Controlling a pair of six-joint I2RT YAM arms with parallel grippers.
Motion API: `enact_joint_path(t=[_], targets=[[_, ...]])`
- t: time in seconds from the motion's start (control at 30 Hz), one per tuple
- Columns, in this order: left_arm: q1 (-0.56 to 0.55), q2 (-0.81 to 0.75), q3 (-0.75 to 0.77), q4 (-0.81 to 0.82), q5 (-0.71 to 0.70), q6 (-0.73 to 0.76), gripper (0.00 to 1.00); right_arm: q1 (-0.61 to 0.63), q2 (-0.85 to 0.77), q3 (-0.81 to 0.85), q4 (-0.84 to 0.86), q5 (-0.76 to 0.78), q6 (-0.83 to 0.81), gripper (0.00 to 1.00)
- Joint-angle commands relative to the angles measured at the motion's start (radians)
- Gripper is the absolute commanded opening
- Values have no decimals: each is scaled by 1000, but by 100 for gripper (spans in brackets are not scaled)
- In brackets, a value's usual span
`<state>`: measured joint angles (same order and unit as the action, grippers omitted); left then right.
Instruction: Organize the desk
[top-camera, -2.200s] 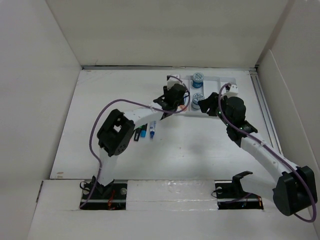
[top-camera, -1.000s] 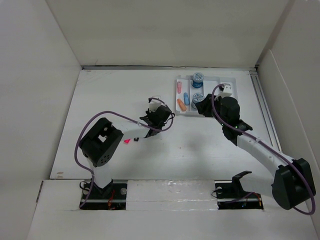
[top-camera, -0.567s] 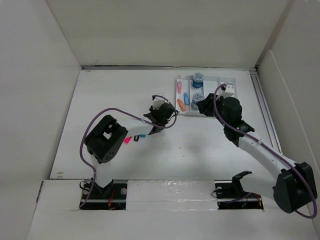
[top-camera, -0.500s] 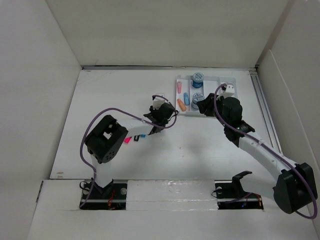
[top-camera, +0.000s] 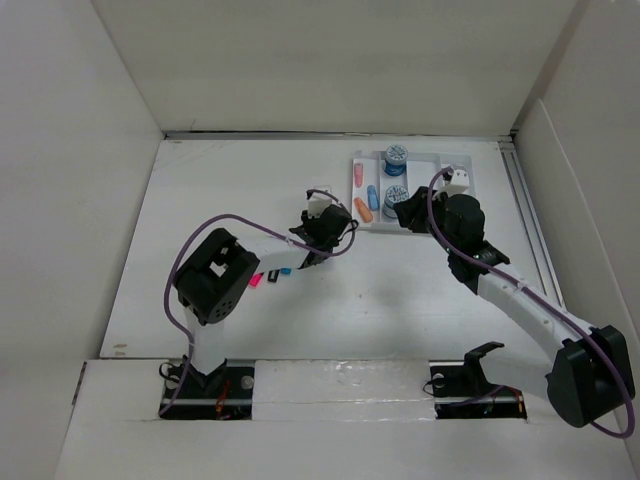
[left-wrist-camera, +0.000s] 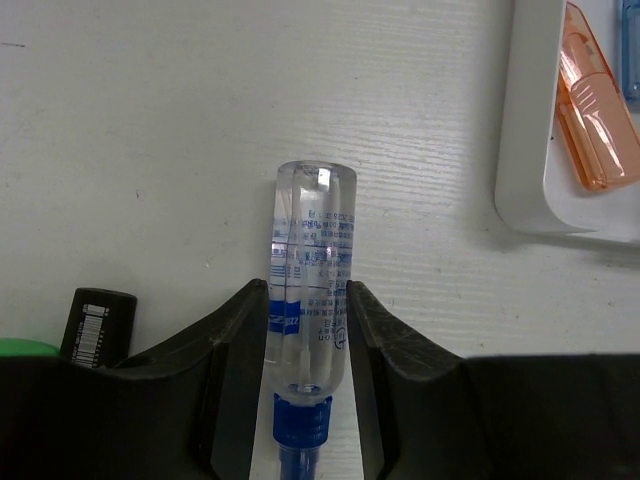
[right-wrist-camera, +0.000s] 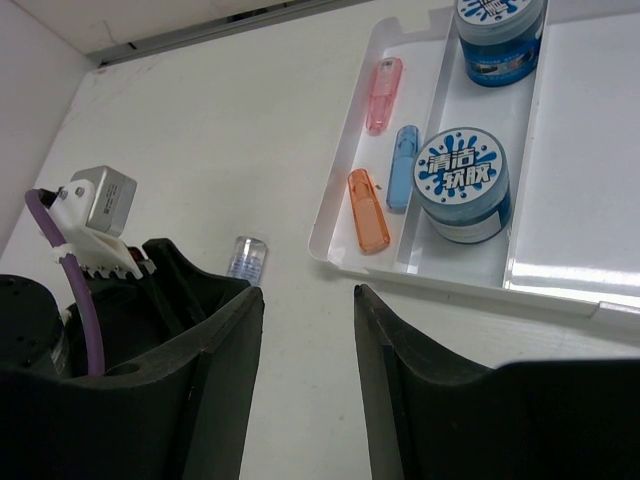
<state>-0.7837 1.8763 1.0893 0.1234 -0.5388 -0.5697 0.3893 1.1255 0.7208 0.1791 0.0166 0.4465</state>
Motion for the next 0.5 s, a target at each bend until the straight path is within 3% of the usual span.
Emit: enact_joint_path(t=[0.0,0.07,0.17,0.33,0.4,0.47], targets=[[-5,58,15,-65,50,-4,31,0,-24,28,23,12,-15,47],[-5,60,12,-62,42,-7,31,0,-18,31,23,-1,-15,47],[-5,61,15,-59,46,-1,40,0,-21,29,23,2,-17,47],[-5,53,14,-53,40,1,39,0,-16,34,23,-9,-17,47],[-5,50,24,-62,49,1,32,0,-16,28,26,-3,-15,47],[-5,23,20,-62,46,-4,17,0,-18,28,26,-4,-14,47]])
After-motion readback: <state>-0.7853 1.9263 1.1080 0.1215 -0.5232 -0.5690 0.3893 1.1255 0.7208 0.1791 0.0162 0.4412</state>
